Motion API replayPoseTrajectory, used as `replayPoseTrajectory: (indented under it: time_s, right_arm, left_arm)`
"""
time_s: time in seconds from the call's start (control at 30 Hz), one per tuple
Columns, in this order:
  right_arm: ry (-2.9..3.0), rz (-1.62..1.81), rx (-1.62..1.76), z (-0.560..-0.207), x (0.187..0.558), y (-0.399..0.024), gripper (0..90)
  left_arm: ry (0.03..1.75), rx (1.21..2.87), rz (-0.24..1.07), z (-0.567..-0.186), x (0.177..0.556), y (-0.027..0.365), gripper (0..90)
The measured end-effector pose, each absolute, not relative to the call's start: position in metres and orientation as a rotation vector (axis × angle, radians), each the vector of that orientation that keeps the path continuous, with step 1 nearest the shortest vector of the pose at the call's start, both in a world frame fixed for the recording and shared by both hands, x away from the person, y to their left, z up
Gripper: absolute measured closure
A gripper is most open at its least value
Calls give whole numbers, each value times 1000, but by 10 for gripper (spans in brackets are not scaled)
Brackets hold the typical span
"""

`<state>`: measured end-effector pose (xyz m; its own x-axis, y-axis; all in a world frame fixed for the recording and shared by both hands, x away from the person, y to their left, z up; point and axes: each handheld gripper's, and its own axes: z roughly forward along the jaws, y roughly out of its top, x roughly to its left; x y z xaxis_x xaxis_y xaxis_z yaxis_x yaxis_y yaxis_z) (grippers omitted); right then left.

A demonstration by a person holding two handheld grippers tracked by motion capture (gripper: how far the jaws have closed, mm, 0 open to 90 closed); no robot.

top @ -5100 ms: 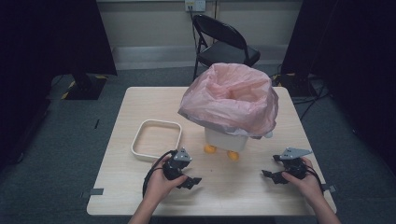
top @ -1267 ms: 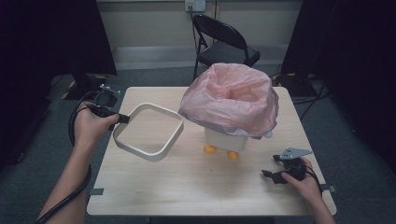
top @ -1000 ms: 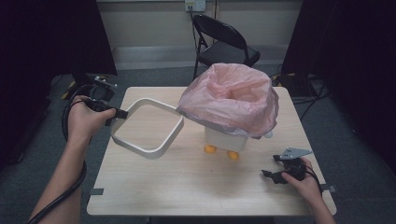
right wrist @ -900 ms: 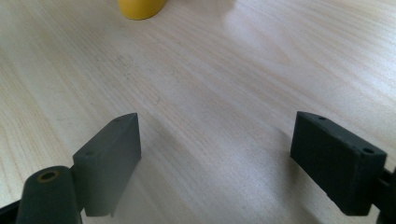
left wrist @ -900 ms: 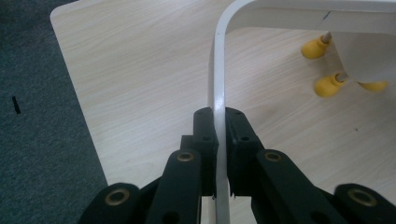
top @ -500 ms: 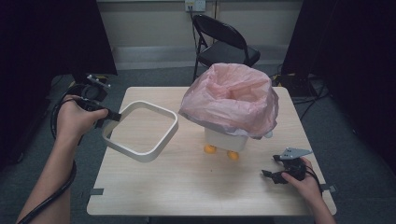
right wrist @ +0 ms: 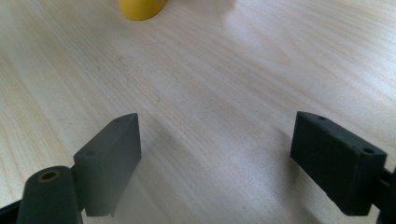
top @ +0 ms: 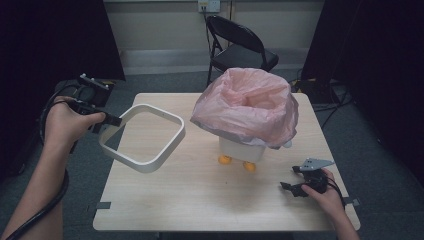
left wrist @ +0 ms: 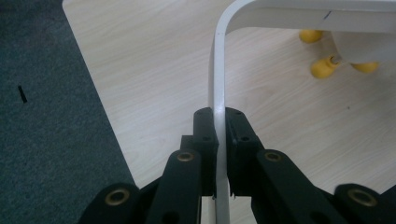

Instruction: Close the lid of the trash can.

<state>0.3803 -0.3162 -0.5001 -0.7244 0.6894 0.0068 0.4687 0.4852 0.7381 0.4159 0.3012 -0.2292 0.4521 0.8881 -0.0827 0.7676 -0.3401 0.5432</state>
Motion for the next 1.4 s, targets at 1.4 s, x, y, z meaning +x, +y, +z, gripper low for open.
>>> replayPoseTrajectory:
  time_s: [1.4]
  right_arm:
    - [2447, 1078, 981, -500, 380, -316, 155]
  left_arm:
    - [1241, 2180, 303, -141, 472, 150, 831]
